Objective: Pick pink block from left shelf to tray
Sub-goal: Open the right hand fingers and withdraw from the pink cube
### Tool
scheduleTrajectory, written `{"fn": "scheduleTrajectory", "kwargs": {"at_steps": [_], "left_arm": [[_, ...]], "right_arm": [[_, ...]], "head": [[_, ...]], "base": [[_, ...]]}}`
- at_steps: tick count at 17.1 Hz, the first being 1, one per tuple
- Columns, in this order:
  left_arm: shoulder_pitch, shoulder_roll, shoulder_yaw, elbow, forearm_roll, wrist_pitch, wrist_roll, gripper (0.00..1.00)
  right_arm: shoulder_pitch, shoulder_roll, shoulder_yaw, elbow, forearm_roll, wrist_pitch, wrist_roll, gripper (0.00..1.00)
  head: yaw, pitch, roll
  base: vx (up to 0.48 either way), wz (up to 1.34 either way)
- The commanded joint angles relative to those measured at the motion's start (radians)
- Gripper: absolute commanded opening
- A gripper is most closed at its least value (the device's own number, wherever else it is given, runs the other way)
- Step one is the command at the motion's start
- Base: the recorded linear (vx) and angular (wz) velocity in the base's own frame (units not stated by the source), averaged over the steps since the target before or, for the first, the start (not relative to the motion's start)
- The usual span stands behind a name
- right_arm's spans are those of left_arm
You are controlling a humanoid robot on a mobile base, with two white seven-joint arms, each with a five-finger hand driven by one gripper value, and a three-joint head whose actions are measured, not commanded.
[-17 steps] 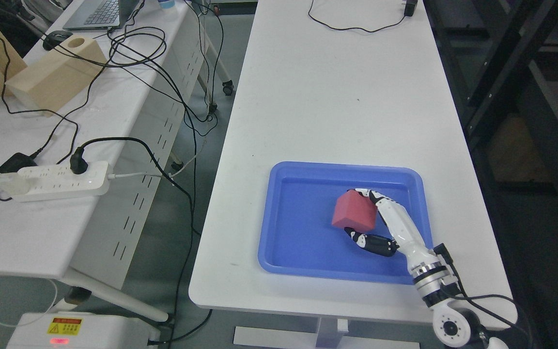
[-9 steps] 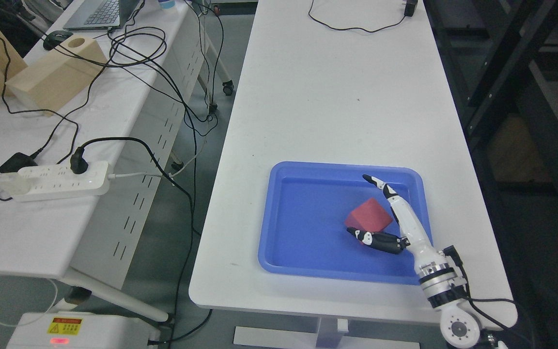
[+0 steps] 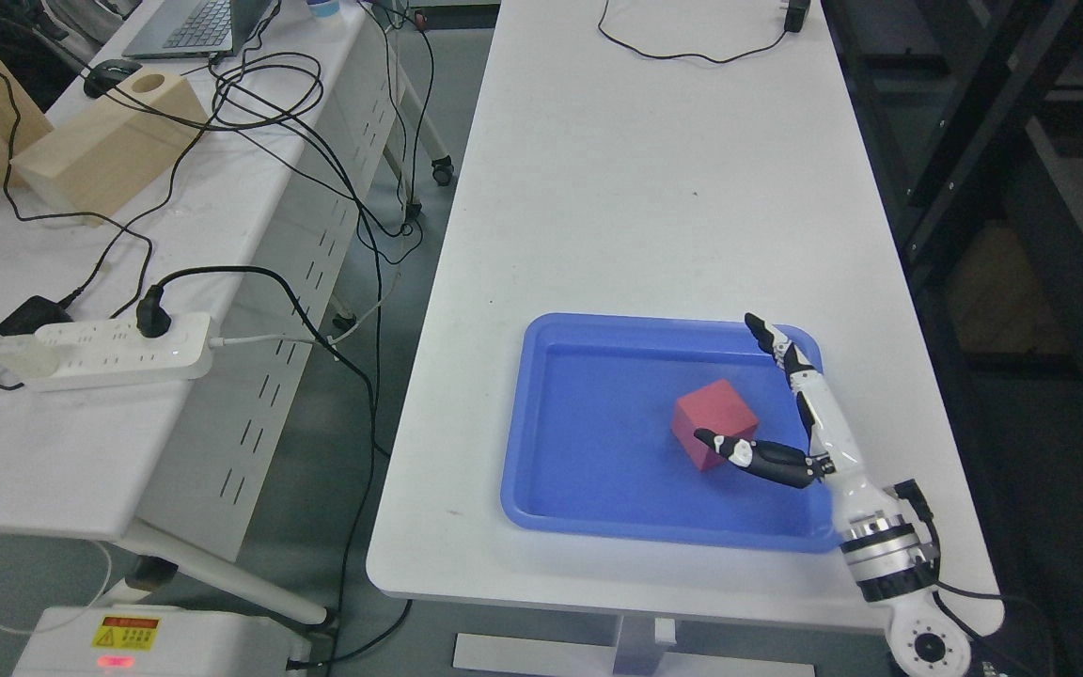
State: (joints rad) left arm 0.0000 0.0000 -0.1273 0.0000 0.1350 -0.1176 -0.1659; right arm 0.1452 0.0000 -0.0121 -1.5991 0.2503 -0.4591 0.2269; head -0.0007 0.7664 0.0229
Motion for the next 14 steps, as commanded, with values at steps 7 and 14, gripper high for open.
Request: {"fn": "scheduleTrajectory", "kwargs": {"at_steps": [7,14], "left_arm": [[0.020,0.017,0.000,-0.017,0.000,-0.001,0.000,1.00],[0.020,0.017,0.000,-0.017,0.000,-0.001,0.000,1.00]], "right_arm": [[0.010,-0.017,-0.141,-0.009,-0.480,-0.113,0.046,0.99],[0.007,-0.017,-0.144,-0.007,-0.461,0.003,0.046,0.99]], "head": [[0.0000,0.000,0.000],[0.0000,0.000,0.000]], "base": [[-0.009,0.00],[-0.106,-0.03]]}}
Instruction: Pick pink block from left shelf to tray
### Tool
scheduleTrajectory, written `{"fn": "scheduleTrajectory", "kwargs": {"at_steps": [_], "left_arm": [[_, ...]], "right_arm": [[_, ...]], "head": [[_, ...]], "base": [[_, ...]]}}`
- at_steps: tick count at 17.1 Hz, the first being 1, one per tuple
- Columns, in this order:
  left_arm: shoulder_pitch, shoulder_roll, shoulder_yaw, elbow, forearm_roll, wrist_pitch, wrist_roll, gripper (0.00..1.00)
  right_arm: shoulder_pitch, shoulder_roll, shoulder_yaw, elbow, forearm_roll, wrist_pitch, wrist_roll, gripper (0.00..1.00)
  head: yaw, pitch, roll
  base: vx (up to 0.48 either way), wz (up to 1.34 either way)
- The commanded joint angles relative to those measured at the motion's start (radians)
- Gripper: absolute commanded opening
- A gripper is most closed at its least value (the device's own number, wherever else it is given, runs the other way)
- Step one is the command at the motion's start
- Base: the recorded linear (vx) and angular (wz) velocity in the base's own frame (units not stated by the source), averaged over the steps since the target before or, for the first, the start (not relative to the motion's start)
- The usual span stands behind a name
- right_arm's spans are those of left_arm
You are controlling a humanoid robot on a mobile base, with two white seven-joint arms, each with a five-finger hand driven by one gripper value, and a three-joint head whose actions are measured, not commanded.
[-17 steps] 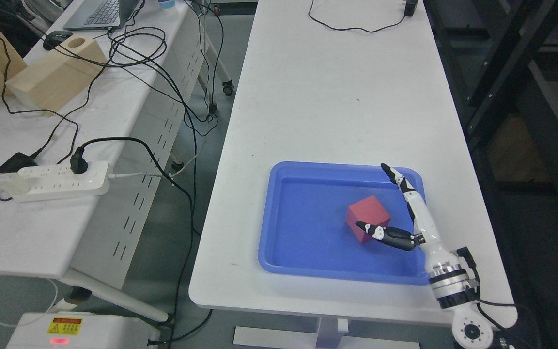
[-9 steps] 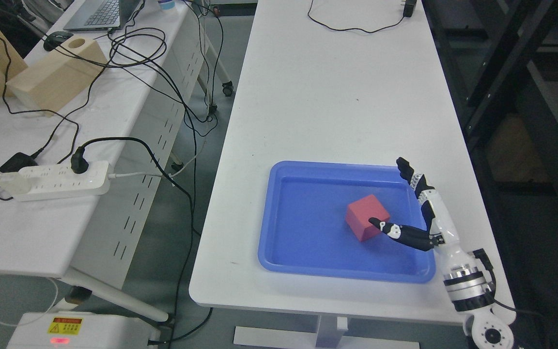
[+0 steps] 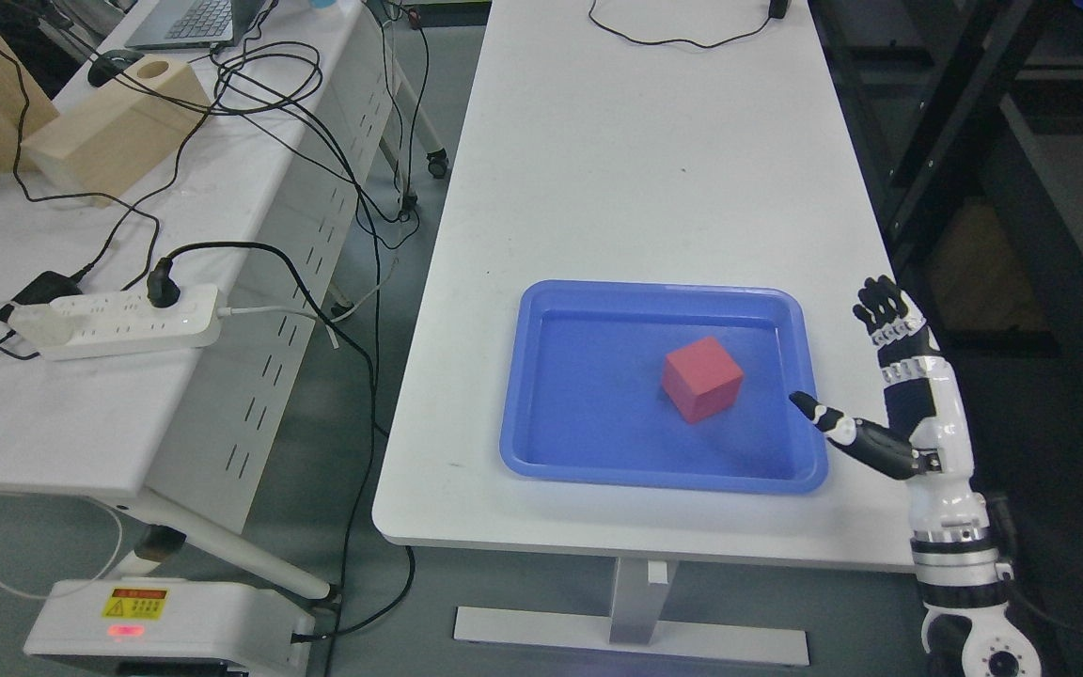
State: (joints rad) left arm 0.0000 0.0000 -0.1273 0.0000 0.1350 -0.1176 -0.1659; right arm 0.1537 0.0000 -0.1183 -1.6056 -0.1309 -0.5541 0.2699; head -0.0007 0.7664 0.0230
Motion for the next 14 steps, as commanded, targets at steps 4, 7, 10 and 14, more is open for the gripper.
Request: {"fn": "scheduleTrajectory", "kwargs": {"at_steps": [4,7,10,14], "left_arm": [[0.020,0.017,0.000,-0.017,0.000,-0.001,0.000,1.00],[0.020,0.017,0.000,-0.017,0.000,-0.001,0.000,1.00],[0.020,0.017,0.000,-0.017,0.000,-0.001,0.000,1.00],[0.020,0.017,0.000,-0.017,0.000,-0.001,0.000,1.00]], "right_arm": [[-0.013,-0.018,-0.038,0.004,0.058,0.216,0.003,0.99],[-0.025,-0.018,-0.043,0.006,0.097,0.324,-0.017,0.99],[-0.028,-0.018,-0.061,0.007,0.080,0.345,-0.143,0.99],[-0.028,-0.018,-0.049,0.010,0.019,0.349,-0.276,0.99]], "head": [[0.0000,0.000,0.000],[0.0000,0.000,0.000],[0.0000,0.000,0.000],[0.0000,0.000,0.000]], "base": [[-0.179,0.04],[-0.189,0.10],[-0.197,0.03],[-0.128,-0.36]]}}
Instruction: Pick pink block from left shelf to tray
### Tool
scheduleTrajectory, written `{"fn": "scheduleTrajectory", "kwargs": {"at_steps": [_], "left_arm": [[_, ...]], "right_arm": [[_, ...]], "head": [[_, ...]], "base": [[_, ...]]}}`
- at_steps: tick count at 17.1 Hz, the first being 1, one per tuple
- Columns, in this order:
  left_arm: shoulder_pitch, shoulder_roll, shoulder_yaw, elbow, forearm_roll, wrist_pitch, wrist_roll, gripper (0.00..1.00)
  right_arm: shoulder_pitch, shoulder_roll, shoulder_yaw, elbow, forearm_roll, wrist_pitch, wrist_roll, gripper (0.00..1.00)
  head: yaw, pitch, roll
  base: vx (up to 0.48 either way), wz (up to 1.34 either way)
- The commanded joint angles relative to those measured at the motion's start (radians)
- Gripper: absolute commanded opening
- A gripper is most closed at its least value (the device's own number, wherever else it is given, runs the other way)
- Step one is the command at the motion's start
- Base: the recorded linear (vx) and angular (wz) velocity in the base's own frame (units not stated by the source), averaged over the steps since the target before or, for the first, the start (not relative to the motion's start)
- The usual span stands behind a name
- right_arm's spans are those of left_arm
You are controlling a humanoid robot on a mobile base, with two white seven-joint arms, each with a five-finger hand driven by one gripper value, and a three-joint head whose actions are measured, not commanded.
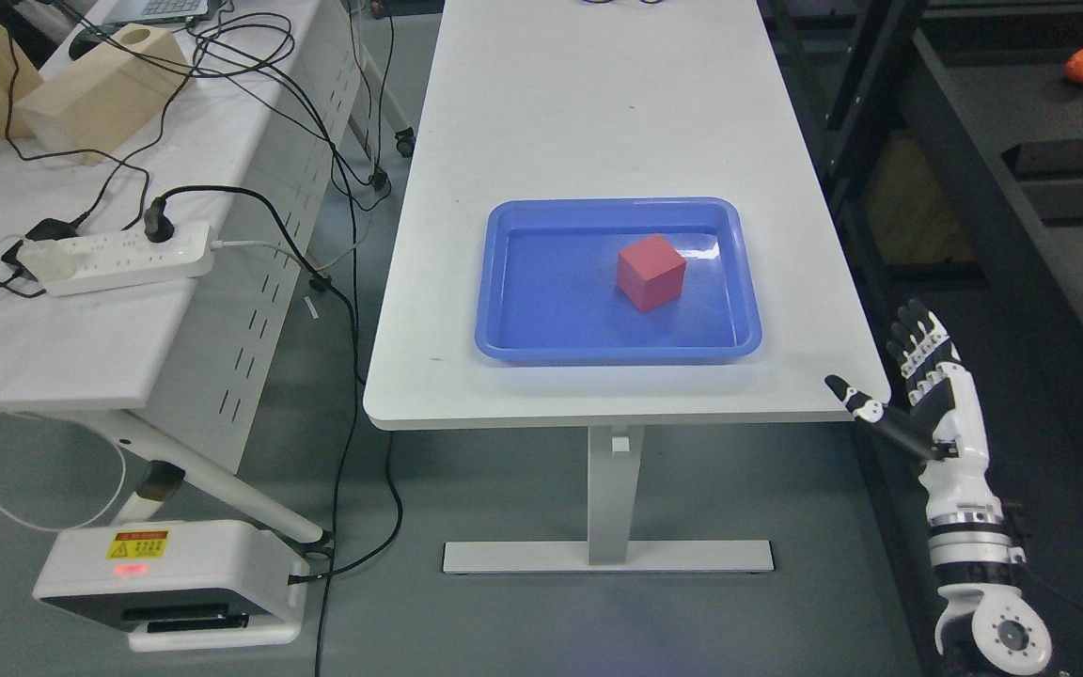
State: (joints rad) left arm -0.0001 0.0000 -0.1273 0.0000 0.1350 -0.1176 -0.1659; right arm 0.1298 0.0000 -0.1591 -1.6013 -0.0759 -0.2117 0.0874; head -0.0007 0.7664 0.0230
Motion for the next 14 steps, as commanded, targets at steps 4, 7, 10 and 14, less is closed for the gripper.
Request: {"fn": "scheduleTrajectory", "kwargs": {"at_steps": [4,7,10,14], "left_arm": [[0.020,0.017,0.000,-0.017,0.000,-0.001,0.000,1.00],[0.020,0.017,0.000,-0.017,0.000,-0.001,0.000,1.00],[0.020,0.017,0.000,-0.017,0.000,-0.001,0.000,1.00],[0.020,0.017,0.000,-0.017,0.000,-0.001,0.000,1.00]], "right_arm": [[-0.004,-0.018,0.016,0.006,-0.079,0.000,-0.094,0.99],[-0.004,-0.018,0.049,0.006,-0.084,-0.026,-0.034,0.99],[-0.006,-0.018,0.066,0.006,-0.087,-0.014,0.257,0.99],[-0.004,-0.018,0.069,0.027,-0.264,0.012,0.305,0.99]], "head": [[0.0000,0.000,0.000],[0.0000,0.000,0.000],[0.0000,0.000,0.000],[0.0000,0.000,0.000]], "base": [[-0.089,-0.17],[-0.056,0.02],[-0.032,0.07],[-0.010,0.04]]}}
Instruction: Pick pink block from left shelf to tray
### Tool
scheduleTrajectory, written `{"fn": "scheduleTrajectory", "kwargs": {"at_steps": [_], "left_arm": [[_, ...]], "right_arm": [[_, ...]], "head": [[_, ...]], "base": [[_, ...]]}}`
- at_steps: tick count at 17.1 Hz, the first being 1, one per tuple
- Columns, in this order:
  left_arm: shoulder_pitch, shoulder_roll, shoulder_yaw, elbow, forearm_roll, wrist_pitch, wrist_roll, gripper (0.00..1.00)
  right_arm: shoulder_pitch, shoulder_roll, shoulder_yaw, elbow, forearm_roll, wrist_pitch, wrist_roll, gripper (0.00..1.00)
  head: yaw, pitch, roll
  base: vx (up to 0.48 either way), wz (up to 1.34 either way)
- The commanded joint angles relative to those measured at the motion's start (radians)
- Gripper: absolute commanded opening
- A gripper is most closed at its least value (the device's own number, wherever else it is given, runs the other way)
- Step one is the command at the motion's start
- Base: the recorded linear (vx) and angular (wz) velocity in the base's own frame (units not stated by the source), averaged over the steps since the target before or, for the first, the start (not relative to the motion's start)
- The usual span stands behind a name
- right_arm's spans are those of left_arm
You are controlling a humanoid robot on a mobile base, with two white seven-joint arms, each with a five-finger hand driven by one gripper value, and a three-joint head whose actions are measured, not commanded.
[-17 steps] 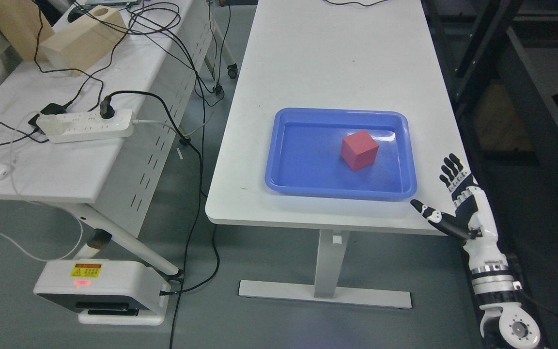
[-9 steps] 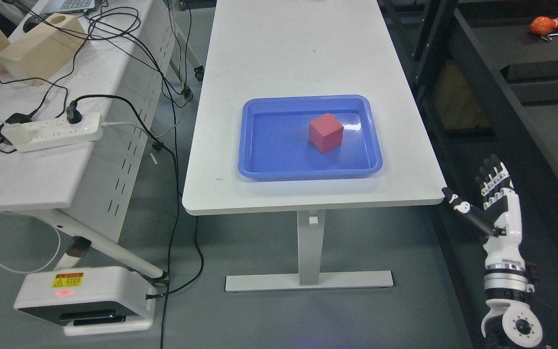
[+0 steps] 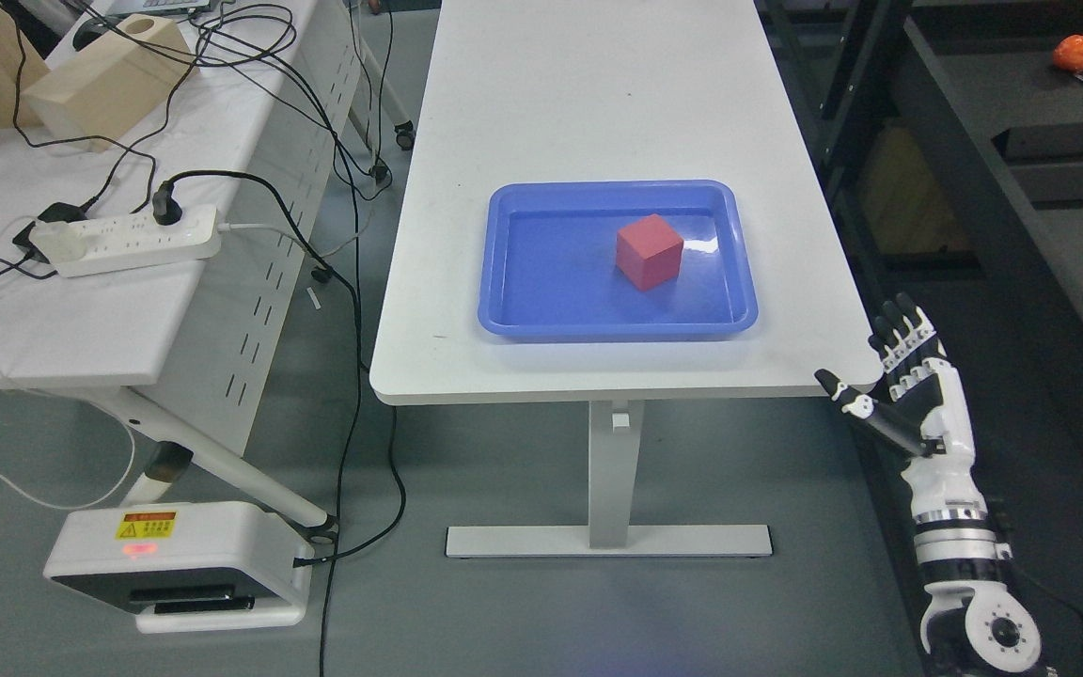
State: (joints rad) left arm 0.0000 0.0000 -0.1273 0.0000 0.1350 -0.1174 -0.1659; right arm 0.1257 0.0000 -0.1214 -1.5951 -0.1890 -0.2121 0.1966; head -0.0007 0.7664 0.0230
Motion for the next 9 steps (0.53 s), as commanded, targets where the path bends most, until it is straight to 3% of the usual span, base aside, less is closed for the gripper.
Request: {"fn": "scheduleTrajectory", "kwargs": {"at_steps": [1,4,6,9], "left_arm": [[0.020,0.017,0.000,-0.017,0.000,-0.001,0.000,1.00],[0.020,0.017,0.000,-0.017,0.000,-0.001,0.000,1.00],[0.020,0.017,0.000,-0.017,0.000,-0.001,0.000,1.00],[0.020,0.017,0.000,-0.017,0.000,-0.001,0.000,1.00]], "right_arm": [[0.000,-0.018,0.031,0.029,-0.180,0.008,0.201,0.99],[0.000,-0.018,0.048,0.030,-0.190,-0.016,0.271,1.00],[-0.001,-0.018,0.063,0.030,-0.132,-0.074,0.247,0.99],[-0.011,-0.018,0.069,0.032,0.228,-0.168,0.083,0.99]], "head": [[0.0000,0.000,0.000],[0.0000,0.000,0.000],[0.0000,0.000,0.000],[0.0000,0.000,0.000]], "base": [[0.000,0.00],[0.000,0.00],[0.002,0.01],[0.000,0.00]]}}
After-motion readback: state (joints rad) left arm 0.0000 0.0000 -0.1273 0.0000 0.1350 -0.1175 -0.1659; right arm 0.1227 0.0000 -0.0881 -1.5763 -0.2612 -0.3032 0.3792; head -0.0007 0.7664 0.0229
